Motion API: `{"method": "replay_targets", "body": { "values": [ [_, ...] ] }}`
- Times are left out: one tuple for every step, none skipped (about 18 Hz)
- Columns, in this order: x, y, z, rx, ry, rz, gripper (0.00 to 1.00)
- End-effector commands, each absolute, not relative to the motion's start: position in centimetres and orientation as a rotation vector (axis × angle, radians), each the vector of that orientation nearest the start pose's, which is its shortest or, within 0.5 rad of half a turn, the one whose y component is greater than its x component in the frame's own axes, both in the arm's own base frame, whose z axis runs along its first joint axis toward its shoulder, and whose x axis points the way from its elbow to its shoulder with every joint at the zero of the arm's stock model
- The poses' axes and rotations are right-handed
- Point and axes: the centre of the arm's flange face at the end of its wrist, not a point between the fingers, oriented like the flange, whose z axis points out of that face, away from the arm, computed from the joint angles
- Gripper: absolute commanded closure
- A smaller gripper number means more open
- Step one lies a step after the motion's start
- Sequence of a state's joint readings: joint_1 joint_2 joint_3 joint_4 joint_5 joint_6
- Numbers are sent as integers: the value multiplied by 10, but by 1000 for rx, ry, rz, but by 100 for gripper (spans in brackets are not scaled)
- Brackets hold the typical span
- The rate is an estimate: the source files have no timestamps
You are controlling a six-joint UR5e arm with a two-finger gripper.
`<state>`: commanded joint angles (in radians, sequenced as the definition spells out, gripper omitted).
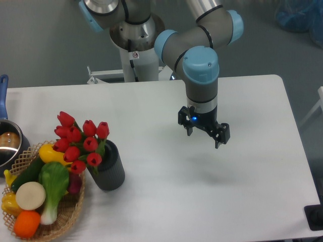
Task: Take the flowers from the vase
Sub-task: 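Move the open gripper toward the red tulips in the grey vase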
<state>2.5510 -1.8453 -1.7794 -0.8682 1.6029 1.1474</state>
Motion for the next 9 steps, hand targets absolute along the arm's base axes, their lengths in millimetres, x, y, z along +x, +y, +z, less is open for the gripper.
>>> {"method": "replay_targets", "body": {
  "values": [
    [-410,432,315,-3036,249,319,0],
    [-411,432,315,-3031,247,314,0],
    [-410,432,315,-3028,250,314,0],
    [-410,432,315,-3019,249,305,0],
    [-410,433,315,-3004,244,289,0],
    [-408,433,313,-2989,237,268,0],
    [-406,432,308,-2983,234,250,0],
    [-407,432,308,-2977,230,244,0],
    [-407,431,307,-2971,226,235,0]
  ]
}}
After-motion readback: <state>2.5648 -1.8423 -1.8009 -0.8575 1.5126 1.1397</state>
